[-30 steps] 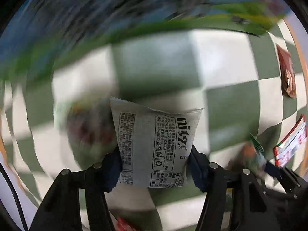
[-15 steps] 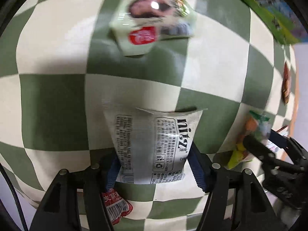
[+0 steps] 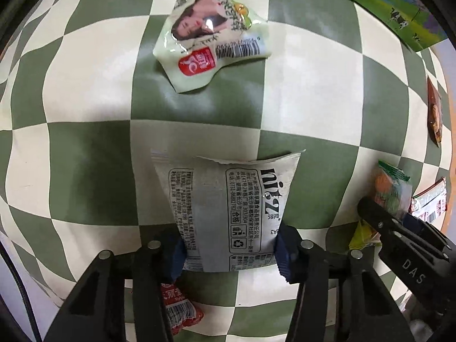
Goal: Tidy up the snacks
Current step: 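Carry both packets into the box and open both tools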
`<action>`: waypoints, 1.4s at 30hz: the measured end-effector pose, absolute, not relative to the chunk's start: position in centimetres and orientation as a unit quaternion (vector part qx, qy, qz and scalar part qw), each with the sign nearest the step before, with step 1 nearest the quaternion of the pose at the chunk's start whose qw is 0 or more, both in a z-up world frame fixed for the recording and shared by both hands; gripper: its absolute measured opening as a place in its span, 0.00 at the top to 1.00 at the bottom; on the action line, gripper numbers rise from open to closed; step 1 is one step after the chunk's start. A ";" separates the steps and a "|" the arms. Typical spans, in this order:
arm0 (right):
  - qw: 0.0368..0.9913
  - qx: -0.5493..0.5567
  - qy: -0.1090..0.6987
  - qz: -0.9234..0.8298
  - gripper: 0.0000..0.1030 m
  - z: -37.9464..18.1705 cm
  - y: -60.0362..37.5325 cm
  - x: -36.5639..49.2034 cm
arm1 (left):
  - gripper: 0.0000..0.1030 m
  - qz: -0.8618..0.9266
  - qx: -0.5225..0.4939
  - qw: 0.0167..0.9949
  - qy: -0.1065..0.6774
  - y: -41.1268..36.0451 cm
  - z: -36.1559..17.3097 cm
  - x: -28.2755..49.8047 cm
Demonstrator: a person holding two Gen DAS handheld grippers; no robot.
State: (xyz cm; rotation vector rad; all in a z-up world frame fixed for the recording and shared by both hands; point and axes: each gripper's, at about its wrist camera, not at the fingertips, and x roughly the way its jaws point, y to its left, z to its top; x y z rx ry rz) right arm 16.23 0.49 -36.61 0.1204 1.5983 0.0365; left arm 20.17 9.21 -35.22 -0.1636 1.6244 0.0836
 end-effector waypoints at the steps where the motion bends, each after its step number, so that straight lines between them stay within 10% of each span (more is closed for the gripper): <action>1: 0.697 0.053 0.715 0.017 0.46 -36.4 0.7 16.0 | 0.55 0.036 -0.074 0.685 0.724 9.3 -35.0 20.3; 11: 0.704 0.104 0.699 0.067 0.47 -32.1 -0.7 16.3 | 0.56 -0.025 -0.123 0.728 0.674 10.1 -24.7 22.3; 25: 0.794 0.165 0.566 0.149 0.47 -12.4 -4.7 31.2 | 0.55 -0.070 -0.121 0.814 0.563 15.7 -10.1 36.2; 42: 0.748 0.045 0.658 0.072 0.47 -22.4 -0.4 49.1 | 0.55 0.009 -0.074 0.715 0.695 21.0 -23.1 48.0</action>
